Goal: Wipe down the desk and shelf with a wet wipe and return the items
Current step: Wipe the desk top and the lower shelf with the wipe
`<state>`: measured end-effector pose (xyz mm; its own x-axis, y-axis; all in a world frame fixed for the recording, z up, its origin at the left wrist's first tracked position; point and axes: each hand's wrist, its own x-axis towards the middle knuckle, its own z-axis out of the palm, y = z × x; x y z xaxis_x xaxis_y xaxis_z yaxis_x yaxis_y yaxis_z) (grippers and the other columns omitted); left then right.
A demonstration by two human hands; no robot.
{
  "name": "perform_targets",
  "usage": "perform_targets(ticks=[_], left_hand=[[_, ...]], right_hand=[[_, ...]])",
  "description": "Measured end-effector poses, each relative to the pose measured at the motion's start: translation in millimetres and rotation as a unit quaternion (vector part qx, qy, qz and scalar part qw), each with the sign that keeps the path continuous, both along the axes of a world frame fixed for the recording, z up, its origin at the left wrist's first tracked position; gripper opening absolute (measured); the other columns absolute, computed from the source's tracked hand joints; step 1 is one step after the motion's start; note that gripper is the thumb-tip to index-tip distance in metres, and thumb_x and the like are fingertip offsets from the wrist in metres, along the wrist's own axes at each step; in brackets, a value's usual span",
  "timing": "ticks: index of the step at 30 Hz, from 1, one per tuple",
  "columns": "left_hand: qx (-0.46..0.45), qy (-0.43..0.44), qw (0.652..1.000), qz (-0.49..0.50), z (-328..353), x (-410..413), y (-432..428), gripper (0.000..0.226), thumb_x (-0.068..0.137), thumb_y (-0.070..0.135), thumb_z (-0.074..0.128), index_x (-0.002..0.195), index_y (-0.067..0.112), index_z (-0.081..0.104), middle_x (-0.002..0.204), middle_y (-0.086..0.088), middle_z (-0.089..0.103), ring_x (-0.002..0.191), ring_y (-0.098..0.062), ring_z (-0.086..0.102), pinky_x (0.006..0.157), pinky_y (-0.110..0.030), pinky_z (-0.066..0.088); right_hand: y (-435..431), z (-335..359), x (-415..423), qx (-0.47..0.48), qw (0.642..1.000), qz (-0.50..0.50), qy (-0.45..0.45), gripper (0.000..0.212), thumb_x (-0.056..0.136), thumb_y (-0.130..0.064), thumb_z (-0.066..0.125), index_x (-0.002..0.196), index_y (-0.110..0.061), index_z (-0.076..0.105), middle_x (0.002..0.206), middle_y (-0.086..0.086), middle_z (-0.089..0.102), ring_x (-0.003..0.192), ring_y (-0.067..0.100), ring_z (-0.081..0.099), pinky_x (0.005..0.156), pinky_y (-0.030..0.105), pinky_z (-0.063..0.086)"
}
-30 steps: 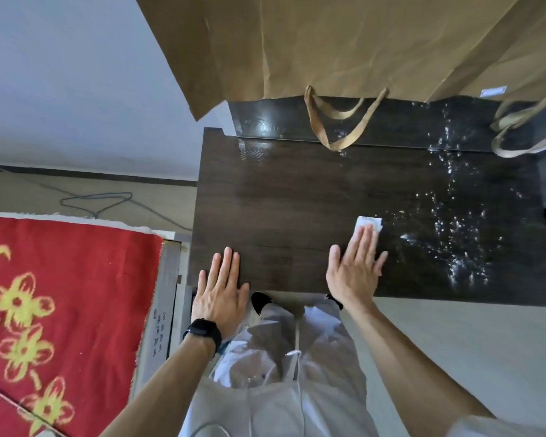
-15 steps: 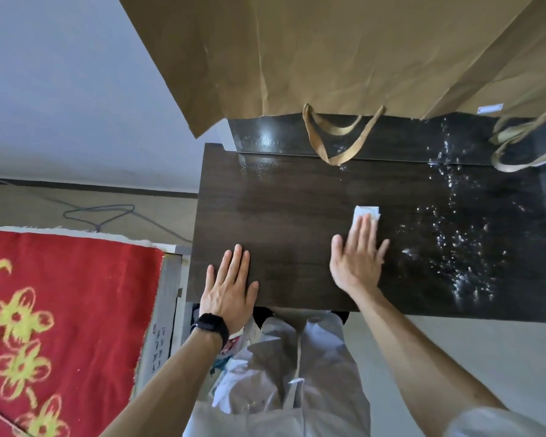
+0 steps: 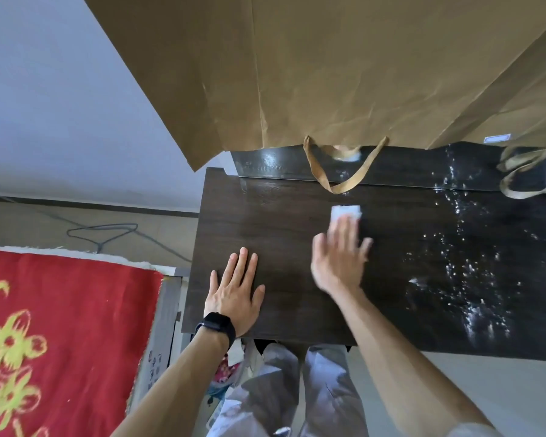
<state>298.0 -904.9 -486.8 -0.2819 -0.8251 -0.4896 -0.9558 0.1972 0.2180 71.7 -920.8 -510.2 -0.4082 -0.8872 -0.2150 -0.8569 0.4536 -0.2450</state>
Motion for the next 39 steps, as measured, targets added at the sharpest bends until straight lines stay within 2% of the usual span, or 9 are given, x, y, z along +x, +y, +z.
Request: perform_targets(ticks=[3,7,12,15,18,25,29,34,39], left_hand=[[0.013,-0.002,1.0,-0.004,4,1,-4,0.063,0.102,0.053,0.018,0.155,0.033,-0.008,0.16,0.013,-0.023,0.15,-0.013,-0.016,0.122,-0.048,0.005],[0.01,-0.009,1.0,-0.017,7,2,-4,0.064,0.101,0.055,0.017,0.155,0.034,-0.01,0.156,0.014,-0.027,0.15,-0.013,-0.015,0.121,-0.047,0.004],[0.033,-0.019,0.999,-0.008,10,-3,-7,0.064,0.101,0.056,0.016,0.155,0.033,-0.009,0.16,0.011,-0.022,0.15,-0.014,-0.014,0.122,-0.05,0.006],[0.045,-0.016,0.999,-0.006,14,-3,-8,0.064,0.101,0.056,0.017,0.156,0.033,-0.008,0.161,0.011,-0.022,0.15,-0.014,-0.014,0.122,-0.051,0.008],[0.035,-0.018,0.999,-0.006,14,-2,-7,0.064,0.101,0.054,0.018,0.156,0.032,-0.006,0.162,0.011,-0.02,0.15,-0.013,-0.013,0.121,-0.051,0.009],[0.054,-0.04,0.998,0.02,13,-13,-3,0.069,0.1,0.058,0.019,0.156,0.029,-0.01,0.161,0.009,-0.023,0.15,-0.014,-0.017,0.122,-0.05,0.01],[0.048,-0.049,0.997,0.022,13,-20,-2,0.072,0.099,0.059,0.018,0.156,0.026,-0.011,0.162,0.004,-0.022,0.15,-0.018,-0.016,0.121,-0.05,0.011],[0.021,-0.048,0.996,0.078,10,-44,8,0.074,0.099,0.058,0.019,0.157,0.019,-0.007,0.164,-0.002,-0.017,0.151,-0.023,-0.012,0.122,-0.049,0.007],[0.001,0.001,1.0,0.024,11,-99,43,0.064,0.102,0.049,0.022,0.158,0.025,0.002,0.164,0.005,-0.01,0.152,-0.018,-0.007,0.121,-0.047,0.008]], right_hand=[[4,-2,21,0.011,0.965,0.26,-0.005,0.064,0.102,-0.047,0.012,0.158,-0.018,0.004,0.166,-0.004,-0.004,0.152,0.013,-0.009,0.123,0.056,0.003],[-41,-2,-22,0.018,0.957,0.29,0.011,0.062,0.103,-0.048,0.013,0.158,-0.024,0.001,0.165,-0.011,-0.005,0.152,0.008,-0.008,0.12,0.059,0.01],[-55,-2,-65,0.044,0.995,0.087,0.002,0.062,0.1,-0.054,0.003,0.156,-0.031,-0.009,0.164,-0.014,-0.012,0.151,0.008,-0.013,0.119,0.054,-0.014],[-28,4,-96,0.065,0.99,-0.118,-0.027,0.068,0.097,-0.056,0.002,0.157,-0.024,-0.008,0.165,-0.009,-0.014,0.15,0.009,-0.017,0.119,0.059,-0.01],[-30,8,-82,0.066,0.983,-0.165,-0.037,0.076,0.096,-0.059,0.003,0.157,-0.014,-0.008,0.166,0.001,-0.014,0.151,0.016,-0.018,0.119,0.062,-0.003],[-11,-7,13,-0.002,0.965,0.263,-0.011,0.068,0.101,-0.056,0.014,0.158,-0.022,0.0,0.166,-0.006,-0.007,0.152,0.011,-0.011,0.122,0.057,0.002],[19,-8,-72,0.013,0.998,0.061,0.024,0.064,0.102,-0.05,0.011,0.158,-0.021,0.001,0.166,-0.007,-0.005,0.152,0.01,-0.009,0.121,0.057,0.001],[42,0,-144,0.048,0.982,-0.182,-0.013,0.074,0.098,-0.054,0.007,0.157,-0.01,0.004,0.167,0.004,0.001,0.153,0.019,-0.005,0.117,0.067,0.009],[105,4,-37,0.03,0.981,0.19,-0.024,0.066,0.103,-0.049,0.018,0.158,-0.013,0.008,0.167,-0.001,-0.001,0.153,0.015,-0.007,0.12,0.058,0.009]])
